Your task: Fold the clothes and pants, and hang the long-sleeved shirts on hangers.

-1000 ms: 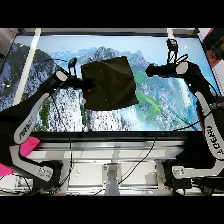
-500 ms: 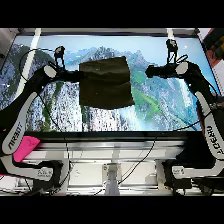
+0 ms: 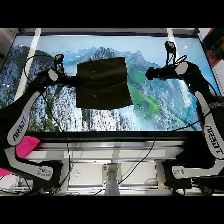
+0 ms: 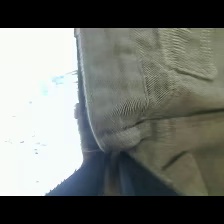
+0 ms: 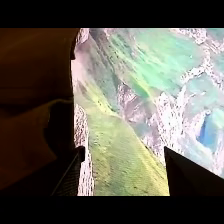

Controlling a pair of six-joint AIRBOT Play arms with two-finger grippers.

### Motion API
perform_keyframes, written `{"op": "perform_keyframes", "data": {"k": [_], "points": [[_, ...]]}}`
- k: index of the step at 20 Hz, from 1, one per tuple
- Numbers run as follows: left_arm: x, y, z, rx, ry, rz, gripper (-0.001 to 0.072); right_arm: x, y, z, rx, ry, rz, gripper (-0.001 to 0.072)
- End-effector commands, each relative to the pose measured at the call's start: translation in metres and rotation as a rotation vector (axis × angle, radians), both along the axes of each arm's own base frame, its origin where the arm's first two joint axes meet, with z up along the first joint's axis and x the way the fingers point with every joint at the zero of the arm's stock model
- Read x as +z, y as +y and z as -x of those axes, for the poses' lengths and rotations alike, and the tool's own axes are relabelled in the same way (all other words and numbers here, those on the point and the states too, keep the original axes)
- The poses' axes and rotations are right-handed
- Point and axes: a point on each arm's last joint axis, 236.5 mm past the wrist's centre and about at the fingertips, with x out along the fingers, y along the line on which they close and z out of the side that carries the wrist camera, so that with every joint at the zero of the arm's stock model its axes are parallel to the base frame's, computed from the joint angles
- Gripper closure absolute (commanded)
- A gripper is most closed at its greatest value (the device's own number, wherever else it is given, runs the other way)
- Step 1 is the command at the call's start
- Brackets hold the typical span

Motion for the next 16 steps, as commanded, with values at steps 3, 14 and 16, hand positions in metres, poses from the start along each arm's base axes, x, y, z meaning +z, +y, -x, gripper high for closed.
{"op": "perform_keyframes", "data": {"k": [3, 14, 16], "points": [[-0.005, 0.012, 0.002, 0.023, 0.019, -0.028, 0.0066, -0.039, 0.008, 0.033, 0.052, 0.199, -0.006, 0.0161], [-0.019, 0.004, 0.127, -0.31, 0.49, 0.115, 0.0069, -0.046, 0.008, 0.045, 0.07, 0.252, -0.003, 0.0162], [-0.015, -0.003, 0.125, -0.313, 0.48, 0.171, 0.0063, -0.046, 0.009, 0.045, 0.07, 0.251, -0.003, 0.0162]]}}
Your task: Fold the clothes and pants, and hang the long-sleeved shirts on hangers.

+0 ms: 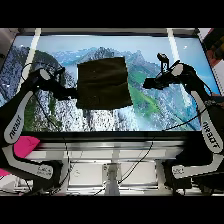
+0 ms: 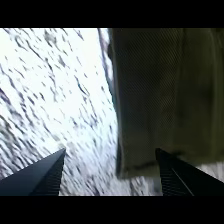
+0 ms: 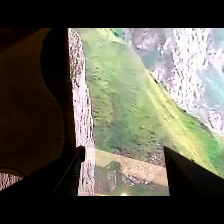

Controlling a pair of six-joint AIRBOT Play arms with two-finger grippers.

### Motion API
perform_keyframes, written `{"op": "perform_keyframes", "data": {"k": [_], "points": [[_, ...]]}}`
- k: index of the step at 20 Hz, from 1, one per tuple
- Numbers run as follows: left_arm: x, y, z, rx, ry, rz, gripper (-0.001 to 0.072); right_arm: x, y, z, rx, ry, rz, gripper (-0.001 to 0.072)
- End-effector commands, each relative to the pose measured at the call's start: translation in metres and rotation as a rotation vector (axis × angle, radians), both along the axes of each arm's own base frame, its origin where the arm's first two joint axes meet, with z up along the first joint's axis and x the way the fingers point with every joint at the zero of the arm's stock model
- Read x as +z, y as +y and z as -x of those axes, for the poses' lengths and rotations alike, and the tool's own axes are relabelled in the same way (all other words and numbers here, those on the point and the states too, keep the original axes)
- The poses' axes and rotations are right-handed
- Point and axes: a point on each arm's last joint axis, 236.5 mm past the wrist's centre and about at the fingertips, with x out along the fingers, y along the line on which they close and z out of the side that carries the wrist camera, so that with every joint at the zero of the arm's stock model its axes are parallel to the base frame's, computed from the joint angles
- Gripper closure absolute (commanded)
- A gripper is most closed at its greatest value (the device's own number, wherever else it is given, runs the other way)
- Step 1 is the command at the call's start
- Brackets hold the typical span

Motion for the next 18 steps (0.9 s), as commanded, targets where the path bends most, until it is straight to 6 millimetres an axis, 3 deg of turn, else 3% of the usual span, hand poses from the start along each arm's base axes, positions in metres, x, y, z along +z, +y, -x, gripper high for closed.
{"op": "perform_keyframes", "data": {"k": [1, 8, 11, 13, 15, 18], "points": [[0.009, -0.016, 0.021, -0.077, 0.065, 0.12, 0.0063, 0.0, 0.0, 0.001, 0.002, 0.005, 0.0, 0.0162], [-0.025, -0.033, 0.033, -0.12, 0.153, 0.124, 0.0072, 0.0, 0.0, 0.0, 0.001, 0.002, 0.001, 0.0163], [-0.033, -0.037, 0.028, -0.1, 0.15, 0.137, 0.0075, 0.0, 0.0, 0.0, 0.001, 0.002, 0.001, 0.0163], [-0.033, -0.042, 0.015, -0.062, 0.107, 0.158, 0.015, 0.0, 0.0, 0.0, 0.002, 0.001, 0.002, 0.0163], [-0.032, -0.045, 0.003, -0.035, 0.066, 0.173, 0.016, 0.0, -0.001, 0.0, 0.002, 0.001, 0.004, 0.0163], [-0.03, -0.046, 0.003, -0.068, 0.047, 0.179, 0.0291, -0.001, -0.001, 0.0, 0.003, 0.001, 0.008, 0.0164]]}}
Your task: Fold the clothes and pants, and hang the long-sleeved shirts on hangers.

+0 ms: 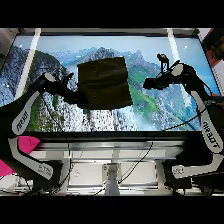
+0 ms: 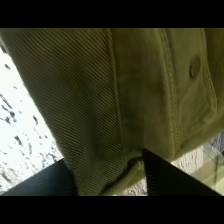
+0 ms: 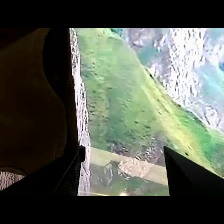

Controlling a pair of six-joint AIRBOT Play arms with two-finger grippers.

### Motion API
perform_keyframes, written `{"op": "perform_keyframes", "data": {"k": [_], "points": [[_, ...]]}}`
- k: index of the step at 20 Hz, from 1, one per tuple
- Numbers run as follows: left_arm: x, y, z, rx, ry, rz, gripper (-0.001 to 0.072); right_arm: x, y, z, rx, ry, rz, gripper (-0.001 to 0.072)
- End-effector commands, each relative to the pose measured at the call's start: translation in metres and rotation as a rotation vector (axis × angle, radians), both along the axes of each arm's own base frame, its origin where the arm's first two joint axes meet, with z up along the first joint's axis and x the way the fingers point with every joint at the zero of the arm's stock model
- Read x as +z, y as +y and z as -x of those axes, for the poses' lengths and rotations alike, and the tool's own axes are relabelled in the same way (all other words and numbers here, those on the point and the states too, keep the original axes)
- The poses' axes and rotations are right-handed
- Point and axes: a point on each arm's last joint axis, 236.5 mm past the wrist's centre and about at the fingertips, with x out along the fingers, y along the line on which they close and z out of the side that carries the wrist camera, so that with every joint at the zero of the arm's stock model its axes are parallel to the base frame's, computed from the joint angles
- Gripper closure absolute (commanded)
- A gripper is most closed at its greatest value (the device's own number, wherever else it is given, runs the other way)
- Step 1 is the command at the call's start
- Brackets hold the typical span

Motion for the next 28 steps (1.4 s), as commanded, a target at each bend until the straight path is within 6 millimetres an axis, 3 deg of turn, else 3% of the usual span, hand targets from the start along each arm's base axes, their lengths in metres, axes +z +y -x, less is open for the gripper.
{"op": "perform_keyframes", "data": {"k": [1, 2, 3, 4, 5, 6, 10, 11, 14, 16, 17, 20, 24, 28], "points": [[0.002, -0.003, -0.006, -0.019, -0.04, 0.016, 0.0399, 0.0, -0.001, 0.0, 0.002, 0.0, 0.004, 0.0165], [0.005, -0.006, -0.004, -0.036, -0.047, 0.029, 0.0516, 0.0, -0.001, 0.0, 0.013, -0.004, 0.008, 0.0168], [0.008, -0.009, -0.003, -0.054, -0.052, 0.05, 0.0655, -0.001, -0.001, 0.001, 0.025, -0.005, 0.013, 0.0217], [0.011, -0.012, -0.001, -0.07, -0.054, 0.066, 0.0667, -0.001, -0.001, 0.001, 0.026, -0.002, 0.012, 0.0374], [0.013, -0.013, 0.001, -0.081, -0.052, 0.071, 0.0668, -0.001, -0.001, 0.0, 0.024, -0.007, 0.012, 0.0457], [0.014, -0.013, 0.003, -0.091, -0.052, 0.073, 0.0668, 0.0, -0.001, -0.002, 0.022, -0.014, 0.012, 0.0463], [0.024, -0.007, 0.005, -0.093, -0.053, 0.082, 0.0668, 0.001, 0.01, 0.005, 0.019, 0.018, -0.043, 0.0445], [0.026, -0.005, 0.007, -0.094, -0.047, 0.086, 0.0667, -0.002, 0.016, 0.011, 0.024, 0.051, -0.067, 0.0374], [0.029, -0.004, 0.013, -0.103, -0.027, 0.095, 0.0667, -0.028, 0.024, 0.041, 0.061, 0.218, -0.093, 0.0359], [0.029, -0.004, 0.013, -0.104, -0.025, 0.096, 0.0667, -0.045, 0.039, 0.057, 0.065, 0.332, -0.171, 0.0266], [0.029, -0.004, 0.013, -0.103, -0.024, 0.096, 0.0668, -0.053, 0.052, 0.061, 0.055, 0.377, -0.233, 0.0253], [0.029, -0.004, 0.013, -0.104, -0.024, 0.096, 0.0668, -0.068, 0.082, 0.065, 0.039, 0.469, -0.391, 0.022], [0.029, -0.004, 0.013, -0.104, -0.025, 0.096, 0.0667, -0.091, 0.085, 0.071, 0.014, 0.535, -0.411, 0.0219], [0.029, -0.004, 0.013, -0.104, -0.024, 0.096, 0.0667, -0.093, 0.101, 0.061, -0.033, 0.54, -0.505, 0.0219]]}}
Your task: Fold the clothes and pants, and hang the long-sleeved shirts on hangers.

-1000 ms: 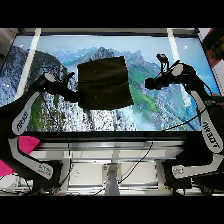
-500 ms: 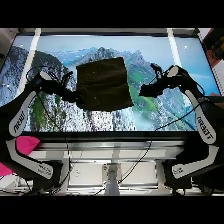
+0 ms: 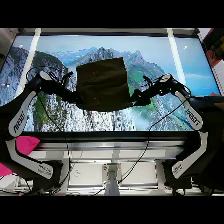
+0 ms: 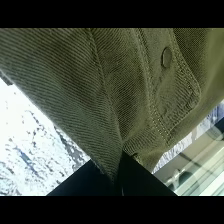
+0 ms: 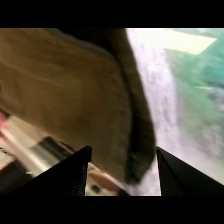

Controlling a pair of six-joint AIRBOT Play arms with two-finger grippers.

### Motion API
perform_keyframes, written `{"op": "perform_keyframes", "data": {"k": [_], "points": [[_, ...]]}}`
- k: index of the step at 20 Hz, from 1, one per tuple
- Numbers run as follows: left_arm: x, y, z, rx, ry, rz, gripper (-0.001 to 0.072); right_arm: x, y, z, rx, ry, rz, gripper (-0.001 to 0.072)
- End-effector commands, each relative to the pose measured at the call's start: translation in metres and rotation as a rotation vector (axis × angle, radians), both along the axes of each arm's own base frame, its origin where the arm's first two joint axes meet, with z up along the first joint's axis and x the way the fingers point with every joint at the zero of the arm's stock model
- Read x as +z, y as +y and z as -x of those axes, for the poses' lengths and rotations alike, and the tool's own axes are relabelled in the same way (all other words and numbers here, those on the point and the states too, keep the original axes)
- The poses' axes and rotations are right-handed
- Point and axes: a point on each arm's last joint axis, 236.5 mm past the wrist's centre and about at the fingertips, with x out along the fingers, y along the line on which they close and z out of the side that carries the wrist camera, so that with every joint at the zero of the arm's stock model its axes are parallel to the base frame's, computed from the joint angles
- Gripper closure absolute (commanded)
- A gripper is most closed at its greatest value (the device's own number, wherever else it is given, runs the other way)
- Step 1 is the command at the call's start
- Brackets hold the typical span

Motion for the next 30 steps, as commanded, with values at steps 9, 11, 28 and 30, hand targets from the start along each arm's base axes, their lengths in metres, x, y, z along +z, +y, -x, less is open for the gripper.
{"op": "perform_keyframes", "data": {"k": [9, 11, 28, 30], "points": [[0.001, 0.0, 0.0, 0.015, 0.009, -0.001, 0.0668, -0.012, 0.021, -0.031, -0.087, -0.099, -0.011, 0.068], [0.001, 0.0, 0.0, 0.024, 0.018, 0.0, 0.0668, -0.007, 0.022, -0.031, -0.052, -0.133, -0.019, 0.0693], [0.301, -0.05, 0.029, 0.031, -0.668, 0.363, 0.0669, 0.347, 0.002, 0.007, -0.017, -0.995, -0.123, 0.0694], [0.335, -0.053, 0.052, 0.029, -0.743, 0.383, 0.0669, 0.383, 0.001, 0.035, -0.028, -1.063, -0.13, 0.0694]]}}
